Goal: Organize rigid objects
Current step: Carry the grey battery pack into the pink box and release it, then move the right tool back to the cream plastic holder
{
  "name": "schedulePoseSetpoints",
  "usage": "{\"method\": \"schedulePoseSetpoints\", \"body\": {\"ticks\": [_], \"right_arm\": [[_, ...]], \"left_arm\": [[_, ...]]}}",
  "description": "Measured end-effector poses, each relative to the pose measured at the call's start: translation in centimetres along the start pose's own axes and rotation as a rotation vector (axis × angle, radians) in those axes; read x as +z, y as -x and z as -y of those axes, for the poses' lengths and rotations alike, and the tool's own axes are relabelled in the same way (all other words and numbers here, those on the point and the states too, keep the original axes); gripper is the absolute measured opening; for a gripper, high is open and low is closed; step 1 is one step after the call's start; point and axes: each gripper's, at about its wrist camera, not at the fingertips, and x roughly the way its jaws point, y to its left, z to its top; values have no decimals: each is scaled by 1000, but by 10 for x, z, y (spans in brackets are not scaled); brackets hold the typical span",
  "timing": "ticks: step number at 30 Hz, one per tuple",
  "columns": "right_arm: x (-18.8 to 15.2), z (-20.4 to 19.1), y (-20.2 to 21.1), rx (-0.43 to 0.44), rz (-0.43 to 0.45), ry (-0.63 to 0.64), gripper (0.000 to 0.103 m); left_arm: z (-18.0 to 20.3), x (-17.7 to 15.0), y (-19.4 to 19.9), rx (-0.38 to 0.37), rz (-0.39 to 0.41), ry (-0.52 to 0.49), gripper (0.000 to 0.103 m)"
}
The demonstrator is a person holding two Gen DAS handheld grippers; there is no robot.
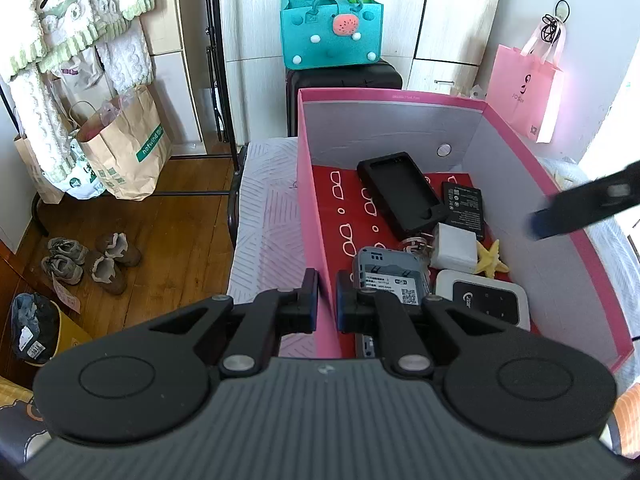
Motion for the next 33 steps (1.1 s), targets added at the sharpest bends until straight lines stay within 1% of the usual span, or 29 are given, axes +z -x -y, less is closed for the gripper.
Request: {"method": "schedulePoseSetpoints", "body": {"ticks": [2, 5, 7, 9, 11, 14, 20, 23, 25, 28, 33], "right_arm": [[-3, 4, 25, -25, 52, 23, 66], [-10, 18, 60, -75, 117, 43, 66], [-14, 32, 81, -131, 160, 43, 66], [-21, 44, 99, -200, 198, 65, 66], [-30, 54, 115, -295, 240, 115, 66], [-44, 67, 124, -430, 286, 175, 66], [-55, 87, 117, -623, 296, 296, 66], [-57, 99, 111, -675, 291, 346, 65], [-58, 104, 103, -714, 288, 409, 67], [-60, 120, 94, -730, 269, 472, 67], [-48, 146, 86, -736, 333, 492, 67]], "left_arm": [[1, -2, 0, 2, 6, -10, 8], [-1, -2, 0, -8, 8, 1, 8], [-3, -2, 0, -13, 8, 8, 8], [-2, -2, 0, -13, 8, 10, 8], [-2, -2, 1, -11, 9, 6, 8], [-2, -2, 1, -9, 8, 8, 8], [1, -2, 1, -6, 2, 3, 10], [2, -2, 1, 0, 0, -1, 10], [2, -2, 1, 0, -1, 1, 10], [2, -1, 0, -3, -1, 1, 10], [1, 0, 0, -11, -3, 10, 10]]}}
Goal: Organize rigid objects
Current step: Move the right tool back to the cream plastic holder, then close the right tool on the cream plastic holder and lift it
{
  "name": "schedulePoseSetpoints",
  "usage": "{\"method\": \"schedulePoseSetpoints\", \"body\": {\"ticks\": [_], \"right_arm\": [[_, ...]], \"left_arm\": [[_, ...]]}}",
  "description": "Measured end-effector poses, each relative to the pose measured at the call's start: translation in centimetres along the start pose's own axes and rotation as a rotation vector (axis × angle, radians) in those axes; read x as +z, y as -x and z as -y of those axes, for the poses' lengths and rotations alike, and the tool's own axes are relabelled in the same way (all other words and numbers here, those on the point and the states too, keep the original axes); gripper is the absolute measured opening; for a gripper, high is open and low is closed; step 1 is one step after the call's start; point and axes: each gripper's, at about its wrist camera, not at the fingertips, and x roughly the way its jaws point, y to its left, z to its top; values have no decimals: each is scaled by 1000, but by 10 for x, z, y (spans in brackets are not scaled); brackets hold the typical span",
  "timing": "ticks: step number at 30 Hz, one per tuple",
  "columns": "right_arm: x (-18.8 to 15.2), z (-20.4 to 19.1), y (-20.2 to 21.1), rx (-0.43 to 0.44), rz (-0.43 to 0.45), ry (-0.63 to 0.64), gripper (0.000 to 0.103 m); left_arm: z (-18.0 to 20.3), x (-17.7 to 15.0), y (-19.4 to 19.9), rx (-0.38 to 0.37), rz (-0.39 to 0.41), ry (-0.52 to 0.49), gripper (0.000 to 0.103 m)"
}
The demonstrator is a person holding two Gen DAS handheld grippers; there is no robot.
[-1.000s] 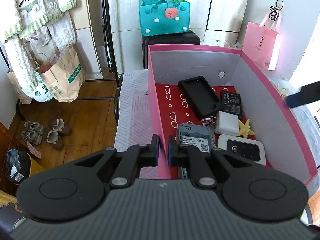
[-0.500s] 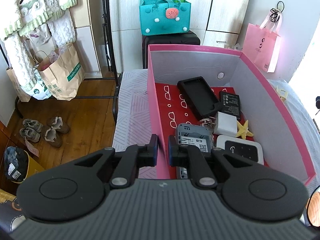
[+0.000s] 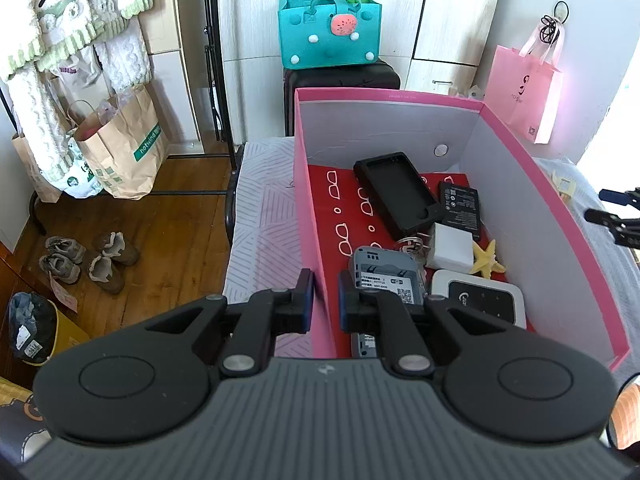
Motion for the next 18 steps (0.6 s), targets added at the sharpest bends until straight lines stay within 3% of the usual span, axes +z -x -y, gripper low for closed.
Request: {"method": "schedulePoseSetpoints", "body": {"ticks": [7, 11, 18], "right_arm": [[-2, 19, -39, 49, -5, 5, 67], [-4, 22, -53, 7, 10, 56, 68], [-8, 40, -59, 73, 27, -50, 69]], "left_arm": [[0, 0, -1, 2, -3, -1, 10], [1, 1, -1, 3, -9, -1, 10], [3, 2, -2, 11, -18, -7, 10]]}}
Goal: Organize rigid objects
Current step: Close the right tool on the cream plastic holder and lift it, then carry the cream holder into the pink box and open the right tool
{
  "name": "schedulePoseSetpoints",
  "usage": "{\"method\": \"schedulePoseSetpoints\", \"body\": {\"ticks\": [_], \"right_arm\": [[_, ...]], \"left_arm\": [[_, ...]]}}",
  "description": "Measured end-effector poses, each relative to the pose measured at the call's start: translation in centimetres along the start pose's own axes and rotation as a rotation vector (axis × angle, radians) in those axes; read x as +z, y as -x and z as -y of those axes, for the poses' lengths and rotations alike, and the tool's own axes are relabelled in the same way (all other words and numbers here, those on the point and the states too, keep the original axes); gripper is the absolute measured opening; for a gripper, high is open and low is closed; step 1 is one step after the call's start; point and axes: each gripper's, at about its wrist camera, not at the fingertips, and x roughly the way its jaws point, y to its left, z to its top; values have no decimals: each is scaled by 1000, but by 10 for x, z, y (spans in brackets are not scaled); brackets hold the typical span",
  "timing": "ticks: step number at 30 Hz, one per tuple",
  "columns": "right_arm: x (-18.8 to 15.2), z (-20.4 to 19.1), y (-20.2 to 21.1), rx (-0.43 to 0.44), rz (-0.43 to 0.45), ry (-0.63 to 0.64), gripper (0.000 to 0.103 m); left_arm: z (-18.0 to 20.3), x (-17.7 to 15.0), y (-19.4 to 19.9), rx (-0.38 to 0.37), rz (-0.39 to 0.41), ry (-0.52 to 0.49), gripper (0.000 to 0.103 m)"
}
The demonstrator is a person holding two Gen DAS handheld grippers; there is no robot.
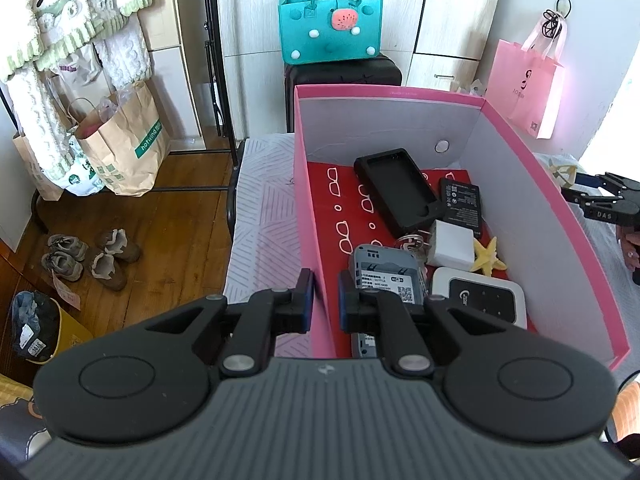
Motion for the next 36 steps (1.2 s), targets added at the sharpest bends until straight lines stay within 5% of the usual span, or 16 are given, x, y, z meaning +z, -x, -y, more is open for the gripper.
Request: {"method": "schedulePoseSetpoints", "body": {"ticks": [16, 17, 19, 29, 36], "right_arm": [[-7, 11, -10, 62, 2, -90, 78], [-7, 11, -11, 67, -2, -81, 77], [-7, 8, -9, 74, 8, -44, 57], [-5, -35, 28, -89, -4, 73, 57], [16, -58, 74, -42, 63, -14, 57]], "left_arm": [[2, 2, 1, 3, -20, -6, 10], [1, 2, 0, 4, -19, -8, 10], [2, 2, 0, 10, -20, -12, 10], [3, 2, 1, 17, -22, 0, 10], [2, 1, 1, 14, -15, 0, 10]]}}
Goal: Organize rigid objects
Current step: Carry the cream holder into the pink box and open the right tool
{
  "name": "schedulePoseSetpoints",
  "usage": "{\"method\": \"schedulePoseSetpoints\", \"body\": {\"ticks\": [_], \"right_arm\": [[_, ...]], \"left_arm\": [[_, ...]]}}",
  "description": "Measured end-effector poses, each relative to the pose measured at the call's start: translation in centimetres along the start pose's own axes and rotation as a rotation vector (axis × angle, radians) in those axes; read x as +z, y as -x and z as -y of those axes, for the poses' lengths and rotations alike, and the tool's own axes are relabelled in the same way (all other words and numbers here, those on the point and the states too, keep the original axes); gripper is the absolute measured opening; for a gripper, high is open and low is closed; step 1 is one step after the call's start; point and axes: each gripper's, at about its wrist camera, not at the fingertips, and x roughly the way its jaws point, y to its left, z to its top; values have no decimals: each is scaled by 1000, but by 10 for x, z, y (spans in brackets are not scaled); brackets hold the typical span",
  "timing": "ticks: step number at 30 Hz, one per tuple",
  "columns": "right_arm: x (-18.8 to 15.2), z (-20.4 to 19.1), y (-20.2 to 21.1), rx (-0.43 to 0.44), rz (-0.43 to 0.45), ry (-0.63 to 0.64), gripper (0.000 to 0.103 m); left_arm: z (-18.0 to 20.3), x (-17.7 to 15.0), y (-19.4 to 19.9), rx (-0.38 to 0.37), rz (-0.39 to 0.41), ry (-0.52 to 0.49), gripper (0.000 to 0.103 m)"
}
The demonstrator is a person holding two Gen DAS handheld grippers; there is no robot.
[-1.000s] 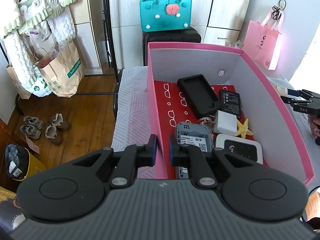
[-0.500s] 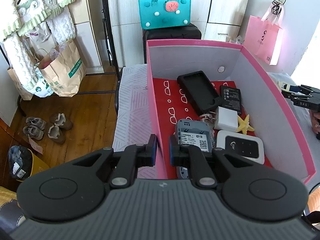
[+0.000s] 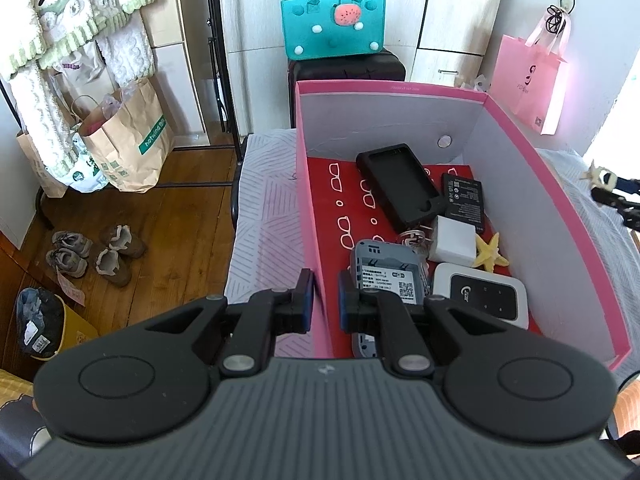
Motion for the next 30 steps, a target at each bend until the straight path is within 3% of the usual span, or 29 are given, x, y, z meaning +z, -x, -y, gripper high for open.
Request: {"method": "schedulePoseSetpoints", "body": {"ticks": [7, 14, 18, 24, 30], "right_arm": [[31, -44, 30, 193, 89, -64, 57], [64, -105, 19, 367, 62, 3, 57], [87, -139, -8, 443, -51, -14, 57], [101, -175, -78, 587, -365, -187, 56], [100, -206, -123, 513, -462, -171, 56]], "left_arm": [[-2, -3, 1, -13, 13, 8, 10], [-1, -4, 0, -14, 20, -1, 10], [0, -6, 1, -11, 30, -2, 10], [-8, -6, 1, -39, 30, 36, 10], [-12, -6, 1, -63, 31, 69, 10]]}}
